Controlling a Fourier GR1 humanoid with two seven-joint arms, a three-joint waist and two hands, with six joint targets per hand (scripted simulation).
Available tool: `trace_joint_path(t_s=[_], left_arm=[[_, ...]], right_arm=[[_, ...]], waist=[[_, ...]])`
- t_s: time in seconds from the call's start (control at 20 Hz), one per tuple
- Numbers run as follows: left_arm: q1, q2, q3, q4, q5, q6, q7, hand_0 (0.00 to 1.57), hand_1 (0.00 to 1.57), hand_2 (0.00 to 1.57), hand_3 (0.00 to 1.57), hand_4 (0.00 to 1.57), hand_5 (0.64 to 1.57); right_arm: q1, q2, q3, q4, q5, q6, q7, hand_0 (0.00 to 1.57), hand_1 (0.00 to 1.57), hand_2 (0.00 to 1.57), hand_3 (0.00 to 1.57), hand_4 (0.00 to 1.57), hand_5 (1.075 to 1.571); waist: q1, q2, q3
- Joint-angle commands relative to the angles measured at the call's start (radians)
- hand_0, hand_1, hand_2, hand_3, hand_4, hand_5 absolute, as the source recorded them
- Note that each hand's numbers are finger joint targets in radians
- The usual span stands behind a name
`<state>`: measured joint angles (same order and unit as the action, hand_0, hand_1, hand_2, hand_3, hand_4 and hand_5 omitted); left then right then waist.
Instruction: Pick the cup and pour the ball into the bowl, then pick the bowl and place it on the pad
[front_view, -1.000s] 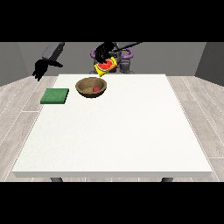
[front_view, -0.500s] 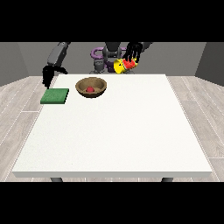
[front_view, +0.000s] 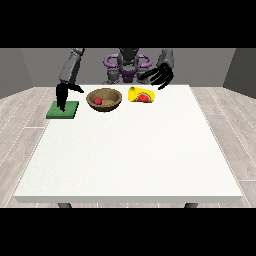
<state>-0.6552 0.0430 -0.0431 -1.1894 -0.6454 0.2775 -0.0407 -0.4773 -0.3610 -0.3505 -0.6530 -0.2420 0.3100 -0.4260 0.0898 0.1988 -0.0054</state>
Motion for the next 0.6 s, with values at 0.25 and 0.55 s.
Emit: trace_joint_path(t_s=[0.25, 0.55], left_arm=[[0.091, 0.001, 0.192, 0.147, 0.343, -0.078, -0.267, 0.00, 0.00, 0.00, 0.00, 0.00, 1.516], [0.097, -0.006, 0.163, 0.196, 0.338, -0.086, -0.286, 0.00, 0.00, 0.00, 0.00, 0.00, 1.531]], right_arm=[[-0.022, 0.119, 0.099, -0.113, 0.029, -0.067, 0.138, 0.00, 0.00, 0.00, 0.00, 0.23, 1.549], [0.025, 0.165, 0.127, -0.088, 0.056, -0.102, 0.090, 0.00, 0.00, 0.00, 0.00, 0.00, 1.544]], waist=[[-0.099, -0.005, 0.0038], [-0.105, -0.042, 0.0054]])
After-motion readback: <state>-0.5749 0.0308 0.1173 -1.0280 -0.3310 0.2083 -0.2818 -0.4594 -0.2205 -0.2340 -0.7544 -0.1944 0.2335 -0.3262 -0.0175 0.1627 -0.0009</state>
